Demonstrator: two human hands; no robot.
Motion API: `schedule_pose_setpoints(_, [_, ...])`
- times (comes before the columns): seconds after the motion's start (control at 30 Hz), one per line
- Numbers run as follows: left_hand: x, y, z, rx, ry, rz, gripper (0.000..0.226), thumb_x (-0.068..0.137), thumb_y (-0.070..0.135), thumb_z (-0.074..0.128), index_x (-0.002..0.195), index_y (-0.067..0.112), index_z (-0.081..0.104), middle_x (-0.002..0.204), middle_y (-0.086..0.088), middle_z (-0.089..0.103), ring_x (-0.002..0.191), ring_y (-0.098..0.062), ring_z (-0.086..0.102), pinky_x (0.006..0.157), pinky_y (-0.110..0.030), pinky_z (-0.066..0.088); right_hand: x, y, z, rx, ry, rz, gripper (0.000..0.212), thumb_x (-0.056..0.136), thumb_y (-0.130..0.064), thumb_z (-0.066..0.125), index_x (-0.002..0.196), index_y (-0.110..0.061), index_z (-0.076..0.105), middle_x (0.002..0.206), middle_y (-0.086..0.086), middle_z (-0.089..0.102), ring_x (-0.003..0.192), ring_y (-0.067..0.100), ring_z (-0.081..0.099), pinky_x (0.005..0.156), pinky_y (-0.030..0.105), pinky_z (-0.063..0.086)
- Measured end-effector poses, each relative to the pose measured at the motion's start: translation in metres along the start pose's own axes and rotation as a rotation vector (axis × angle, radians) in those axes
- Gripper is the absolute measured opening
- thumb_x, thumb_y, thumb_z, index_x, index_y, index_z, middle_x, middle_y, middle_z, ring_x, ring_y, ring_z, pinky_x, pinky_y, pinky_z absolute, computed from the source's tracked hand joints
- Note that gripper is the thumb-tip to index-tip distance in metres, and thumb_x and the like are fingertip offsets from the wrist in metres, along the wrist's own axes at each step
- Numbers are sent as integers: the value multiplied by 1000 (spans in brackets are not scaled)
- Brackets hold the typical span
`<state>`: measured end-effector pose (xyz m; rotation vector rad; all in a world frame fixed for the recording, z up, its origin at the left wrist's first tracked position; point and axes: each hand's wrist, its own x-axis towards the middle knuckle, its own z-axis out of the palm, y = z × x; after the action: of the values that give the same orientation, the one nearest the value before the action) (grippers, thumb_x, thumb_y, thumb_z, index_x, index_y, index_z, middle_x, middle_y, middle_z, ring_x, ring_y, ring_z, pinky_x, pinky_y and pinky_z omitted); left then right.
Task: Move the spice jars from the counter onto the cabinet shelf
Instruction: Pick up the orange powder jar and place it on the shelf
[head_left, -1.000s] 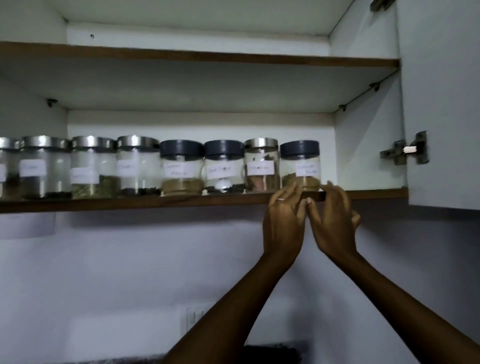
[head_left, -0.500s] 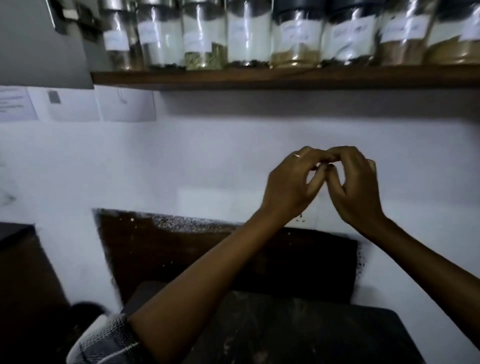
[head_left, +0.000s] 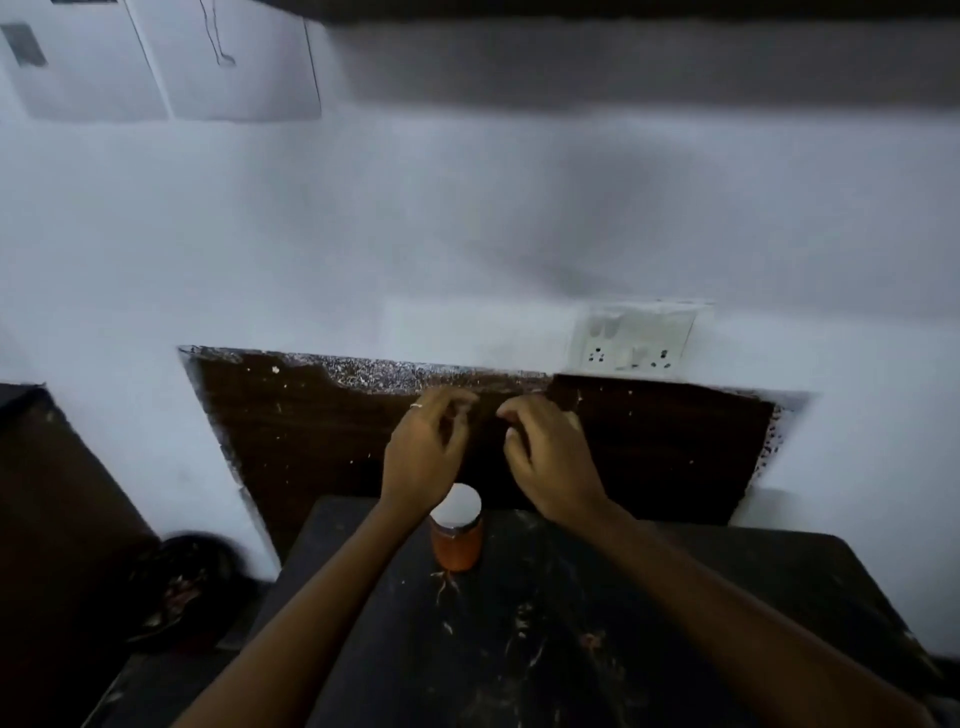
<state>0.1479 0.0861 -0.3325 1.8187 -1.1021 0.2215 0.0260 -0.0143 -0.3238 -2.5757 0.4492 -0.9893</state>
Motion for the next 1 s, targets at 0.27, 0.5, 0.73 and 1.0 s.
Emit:
schedule_pose_setpoints(0.27, [-54, -127, 31, -3, -518, -443, 85, 78, 26, 74, 146, 11, 26, 149, -9, 33, 135, -25, 34, 107, -38, 34, -19, 19, 114, -55, -441, 210, 49, 84, -23, 56, 131, -19, 43, 135, 1, 43, 122, 20, 42, 102, 38, 34])
schedule_pose_setpoints(0.5, [-72, -153, 61, -237, -575, -400, 71, 71, 15, 80, 130, 24, 41, 109, 31, 46, 104, 6, 56, 75, 4, 39, -14, 33, 172, -178, -784, 319, 77, 85, -36, 59, 147, -29, 15, 159, 3, -2, 143, 34, 5, 112, 55, 14])
schedule_pose_setpoints(0.73, [-88, -157, 77, -343, -532, -510, 71, 71, 3, 76, 117, 42, 38, 113, 18, 57, 105, -1, 60, 81, -21, 54, -6, 44, 179, -206, -858, 337, 70, 81, -28, 65, 140, -29, 28, 146, 7, 19, 128, 36, 25, 101, 47, 40])
schedule_pose_setpoints(1.0, [-106, -137, 84, -392, -562, -608, 66, 73, 13, 78, 115, 43, 38, 103, 26, 53, 90, 23, 54, 65, -3, 47, -13, 44, 149, -168, -827, 373, 66, 71, -36, 74, 127, -26, 41, 131, 7, 35, 121, 29, 38, 92, 41, 45])
